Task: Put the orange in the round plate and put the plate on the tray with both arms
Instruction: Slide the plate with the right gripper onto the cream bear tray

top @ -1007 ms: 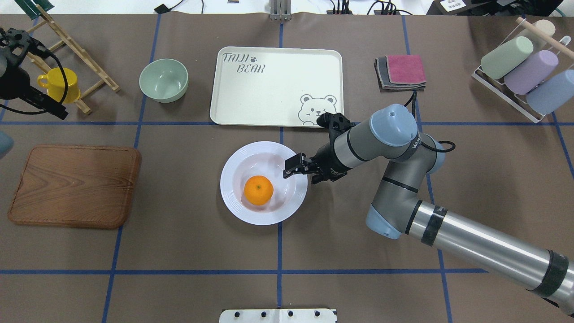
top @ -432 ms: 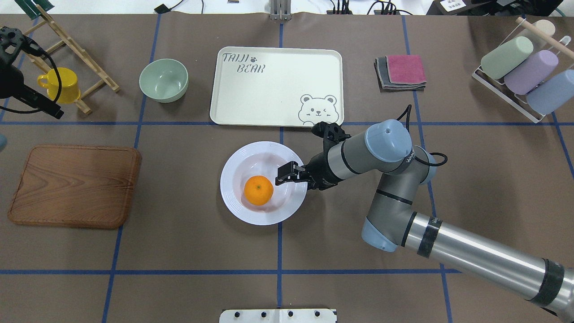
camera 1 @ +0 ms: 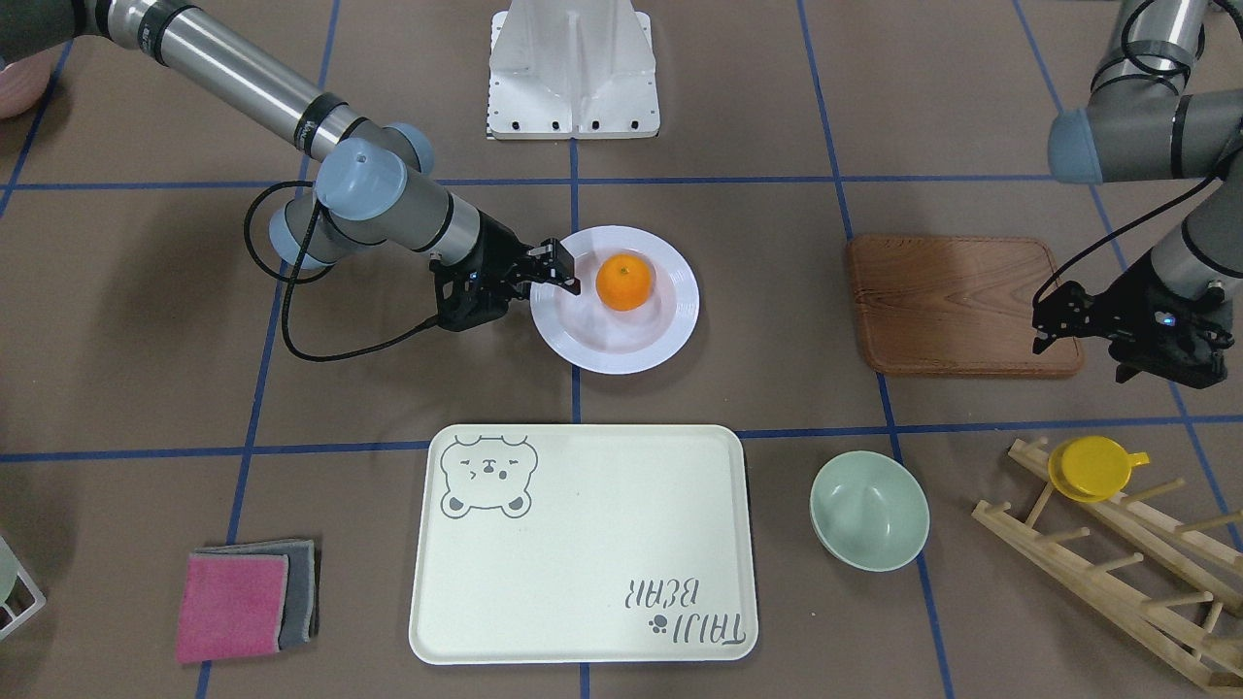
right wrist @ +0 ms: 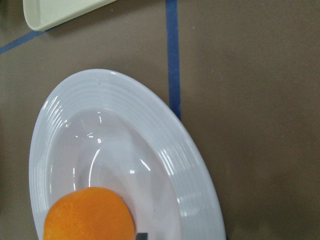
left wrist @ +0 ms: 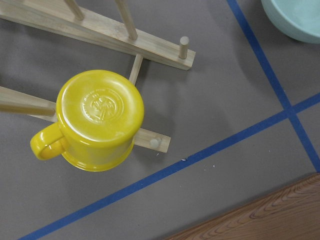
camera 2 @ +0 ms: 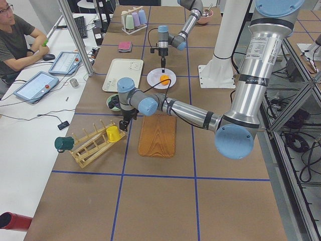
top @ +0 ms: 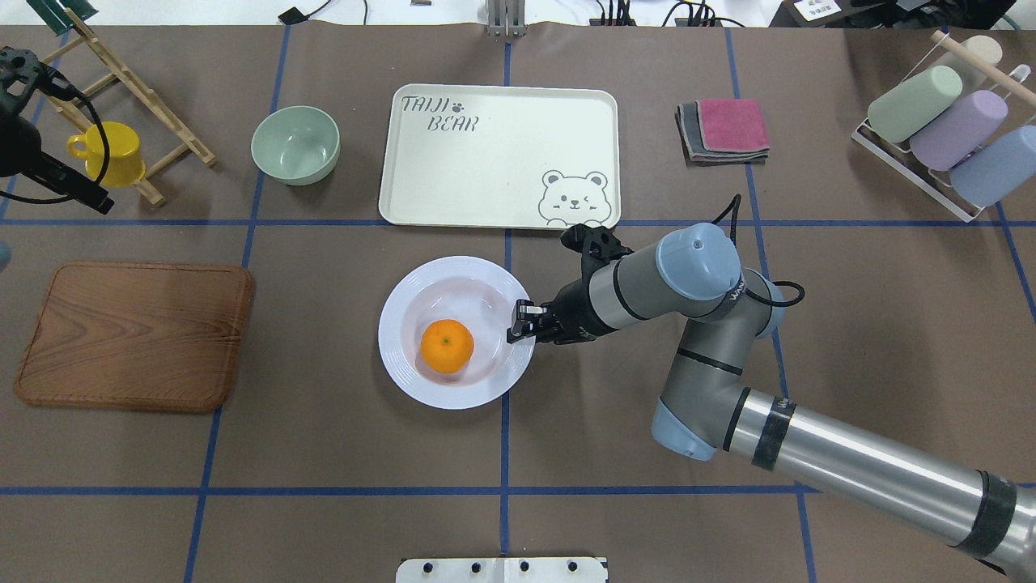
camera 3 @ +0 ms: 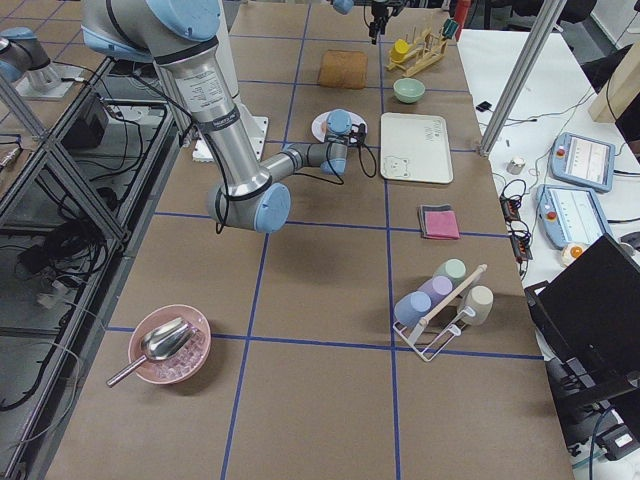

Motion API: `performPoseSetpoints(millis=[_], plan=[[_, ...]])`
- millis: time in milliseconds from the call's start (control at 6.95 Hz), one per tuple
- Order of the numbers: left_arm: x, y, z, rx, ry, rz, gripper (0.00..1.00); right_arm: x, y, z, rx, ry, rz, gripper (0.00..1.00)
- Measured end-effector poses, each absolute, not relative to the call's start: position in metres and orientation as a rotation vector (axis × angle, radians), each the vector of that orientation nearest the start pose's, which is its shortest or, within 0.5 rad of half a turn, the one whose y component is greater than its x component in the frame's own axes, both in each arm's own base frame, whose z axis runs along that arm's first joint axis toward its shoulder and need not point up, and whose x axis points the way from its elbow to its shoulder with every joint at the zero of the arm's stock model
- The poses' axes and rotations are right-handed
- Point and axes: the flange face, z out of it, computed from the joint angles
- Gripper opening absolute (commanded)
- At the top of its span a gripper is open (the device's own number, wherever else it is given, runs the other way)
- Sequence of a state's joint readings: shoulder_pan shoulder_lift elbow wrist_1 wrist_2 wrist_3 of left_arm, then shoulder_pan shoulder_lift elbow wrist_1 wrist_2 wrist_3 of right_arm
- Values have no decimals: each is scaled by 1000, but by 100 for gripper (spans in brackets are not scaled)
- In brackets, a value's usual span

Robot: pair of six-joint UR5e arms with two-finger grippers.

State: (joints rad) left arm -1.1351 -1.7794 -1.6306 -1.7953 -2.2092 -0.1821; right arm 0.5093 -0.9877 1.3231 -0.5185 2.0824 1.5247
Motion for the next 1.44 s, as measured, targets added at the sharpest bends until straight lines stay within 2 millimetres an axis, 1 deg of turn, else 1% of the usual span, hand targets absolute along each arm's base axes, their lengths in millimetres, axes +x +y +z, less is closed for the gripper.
performPoseSetpoints(millis=[432,576,863,1151,1295,1439], plan=[[184,-566,497,254,767,402,99,-579,-419,308,-48,-1406,47,0],[183,-566,497,253,770,401,99,-575,-425,306,-58,-1406,70,0],[177,-565,502,248,778,401,99,-557,-453,294,-60,-1420,140,0],[174,-564,503,251,778,406,99,-541,-489,271,-57,-1442,221,0],[174,-564,503,251,778,407,99,-534,-505,261,-52,-1451,253,0],[174,-564,502,253,778,407,99,-527,-516,254,-45,-1458,274,0]])
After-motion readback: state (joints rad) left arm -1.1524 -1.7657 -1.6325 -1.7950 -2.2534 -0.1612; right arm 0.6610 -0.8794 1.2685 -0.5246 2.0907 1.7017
